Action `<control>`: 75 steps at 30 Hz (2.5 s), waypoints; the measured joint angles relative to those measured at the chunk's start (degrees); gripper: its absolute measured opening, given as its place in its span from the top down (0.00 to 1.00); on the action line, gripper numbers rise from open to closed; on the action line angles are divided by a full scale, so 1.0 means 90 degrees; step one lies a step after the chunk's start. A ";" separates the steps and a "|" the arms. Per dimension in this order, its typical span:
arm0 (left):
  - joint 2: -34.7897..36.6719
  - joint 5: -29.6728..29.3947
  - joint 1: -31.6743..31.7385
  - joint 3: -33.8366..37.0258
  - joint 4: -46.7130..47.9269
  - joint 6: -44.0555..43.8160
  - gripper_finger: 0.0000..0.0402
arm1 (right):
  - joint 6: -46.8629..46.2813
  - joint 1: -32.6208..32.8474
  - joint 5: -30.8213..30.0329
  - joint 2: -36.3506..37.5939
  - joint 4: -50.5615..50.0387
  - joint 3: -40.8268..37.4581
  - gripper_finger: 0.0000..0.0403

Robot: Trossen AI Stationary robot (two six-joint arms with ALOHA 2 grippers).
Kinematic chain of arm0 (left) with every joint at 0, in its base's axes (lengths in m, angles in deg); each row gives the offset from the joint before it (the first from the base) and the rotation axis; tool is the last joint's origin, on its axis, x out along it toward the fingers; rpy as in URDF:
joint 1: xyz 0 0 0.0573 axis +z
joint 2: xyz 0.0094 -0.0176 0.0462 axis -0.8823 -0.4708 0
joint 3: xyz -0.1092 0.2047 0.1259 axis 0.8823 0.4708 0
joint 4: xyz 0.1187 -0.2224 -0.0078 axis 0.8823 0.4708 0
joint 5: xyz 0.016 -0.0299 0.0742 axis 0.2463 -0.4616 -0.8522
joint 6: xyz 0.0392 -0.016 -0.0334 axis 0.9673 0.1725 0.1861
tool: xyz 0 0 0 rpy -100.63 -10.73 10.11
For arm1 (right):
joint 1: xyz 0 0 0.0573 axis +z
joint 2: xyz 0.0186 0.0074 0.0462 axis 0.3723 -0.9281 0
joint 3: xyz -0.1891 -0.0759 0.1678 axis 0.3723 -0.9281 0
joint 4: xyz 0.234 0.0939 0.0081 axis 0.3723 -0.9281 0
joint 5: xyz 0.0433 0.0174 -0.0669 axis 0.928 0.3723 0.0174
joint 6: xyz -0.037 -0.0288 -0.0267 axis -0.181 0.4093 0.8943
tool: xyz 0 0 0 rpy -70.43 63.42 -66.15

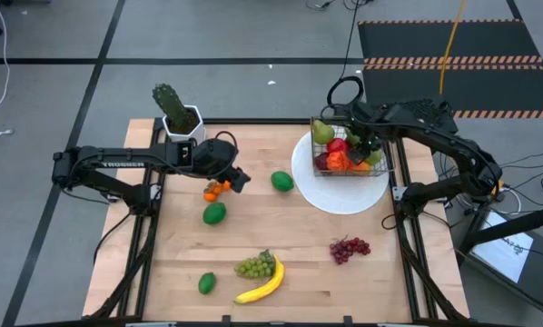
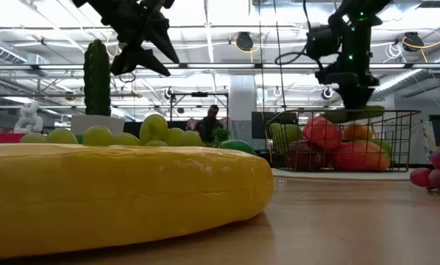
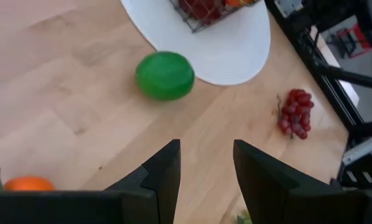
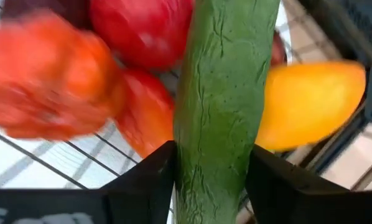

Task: Build produce basket
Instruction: Put the green cucumber into the gold wire basket, then put the yellow banana into the gold wire basket

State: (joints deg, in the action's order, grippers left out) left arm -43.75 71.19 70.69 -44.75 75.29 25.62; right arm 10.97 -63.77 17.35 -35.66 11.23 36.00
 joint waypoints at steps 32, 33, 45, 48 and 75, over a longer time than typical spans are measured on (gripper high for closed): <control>0.0000 0.0325 -0.0311 0.0000 0.0455 -0.0088 0.63 | -0.1730 0.0121 0.0225 0.2321 0.1761 -0.0226 0.38; 0.0000 0.0333 -0.0369 0.0000 0.0533 -0.0038 0.63 | -0.1851 0.0183 0.0399 0.2383 0.1957 -0.0226 0.38; 0.0000 0.0343 -0.1194 0.0000 0.1157 0.0313 0.63 | -0.4157 0.2232 0.1176 0.2404 0.3717 -0.0221 0.38; -0.0009 0.0337 -0.1456 0.0000 0.1153 0.0204 0.63 | -0.4724 0.2980 0.0981 0.2247 0.3957 -0.0221 0.38; -0.0663 -0.0853 -0.5822 -0.0045 -0.0415 -0.1832 0.63 | -0.5693 0.6052 0.0071 0.1154 0.4773 -0.0222 0.38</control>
State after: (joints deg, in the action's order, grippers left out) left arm -49.71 63.51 18.29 -45.15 71.56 9.13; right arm -40.27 -9.30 17.99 -25.27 54.18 33.99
